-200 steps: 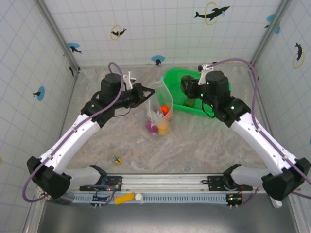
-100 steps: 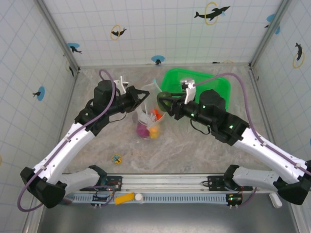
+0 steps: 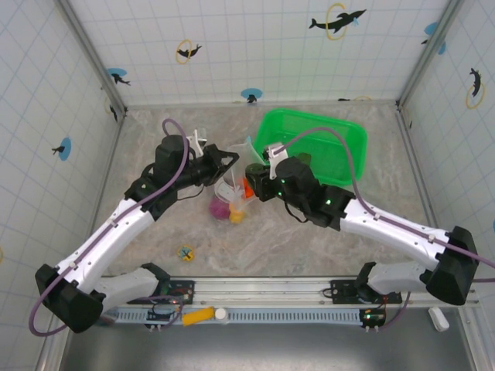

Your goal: Place the food in the zip-top bag and seal the zipper

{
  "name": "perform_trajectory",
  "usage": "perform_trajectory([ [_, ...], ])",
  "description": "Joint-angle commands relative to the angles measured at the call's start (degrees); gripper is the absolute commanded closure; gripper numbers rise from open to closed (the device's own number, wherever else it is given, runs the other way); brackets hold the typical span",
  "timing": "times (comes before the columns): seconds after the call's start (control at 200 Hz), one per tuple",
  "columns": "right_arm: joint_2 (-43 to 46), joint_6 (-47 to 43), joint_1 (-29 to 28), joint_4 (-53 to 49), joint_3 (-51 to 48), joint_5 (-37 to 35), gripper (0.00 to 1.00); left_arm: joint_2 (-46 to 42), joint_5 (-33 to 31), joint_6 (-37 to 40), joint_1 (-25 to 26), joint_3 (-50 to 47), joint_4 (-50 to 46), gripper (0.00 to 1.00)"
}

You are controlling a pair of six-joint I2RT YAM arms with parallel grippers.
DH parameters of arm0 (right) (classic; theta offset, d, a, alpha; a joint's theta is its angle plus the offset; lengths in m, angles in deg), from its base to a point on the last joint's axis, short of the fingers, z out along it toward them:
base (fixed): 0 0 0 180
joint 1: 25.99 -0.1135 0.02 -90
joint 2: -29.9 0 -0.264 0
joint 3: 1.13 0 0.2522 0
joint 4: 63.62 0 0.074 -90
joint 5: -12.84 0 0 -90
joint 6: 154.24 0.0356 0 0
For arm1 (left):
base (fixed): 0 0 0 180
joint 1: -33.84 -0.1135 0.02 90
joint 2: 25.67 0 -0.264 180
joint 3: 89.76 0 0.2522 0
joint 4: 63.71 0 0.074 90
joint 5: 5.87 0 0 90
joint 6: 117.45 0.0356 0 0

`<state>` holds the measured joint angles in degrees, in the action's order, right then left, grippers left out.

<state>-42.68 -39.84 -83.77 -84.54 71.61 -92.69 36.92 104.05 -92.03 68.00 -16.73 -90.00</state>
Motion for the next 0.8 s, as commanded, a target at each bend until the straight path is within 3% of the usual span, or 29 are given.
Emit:
perform_trajectory([
  [0.0, -2.3, -0.5, -0.7, -0.6, 3.6, -4.9, 0.46, -0.6, -0.5, -0.4, 0.3, 0.8, 2.5, 1.0],
  [0.205, -5.4, -1.0, -1.7, -3.3, 7.9, -5.5, 0.29, -1.0, -0.5, -0.3, 0.3, 0.9, 2.6, 1.0],
  [0.31, -4.5, -1.2, -1.9, -3.3, 7.9, -5.3, 0.25, -1.3, -1.0, 0.1, 0.4, 1.0, 1.9, 1.0],
  [0.646, 3.2, -2.5, -0.9, -1.7, 7.1, -0.6, 0.26, -2.1, -5.1, 2.8, 0.3, 2.4, -2.2, 1.0],
  [0.796, 6.1, 0.9, 7.0, -1.9, 4.5, 4.0, 0.28, -3.0, -9.4, 5.1, 0.3, 1.6, -5.2, 1.0],
])
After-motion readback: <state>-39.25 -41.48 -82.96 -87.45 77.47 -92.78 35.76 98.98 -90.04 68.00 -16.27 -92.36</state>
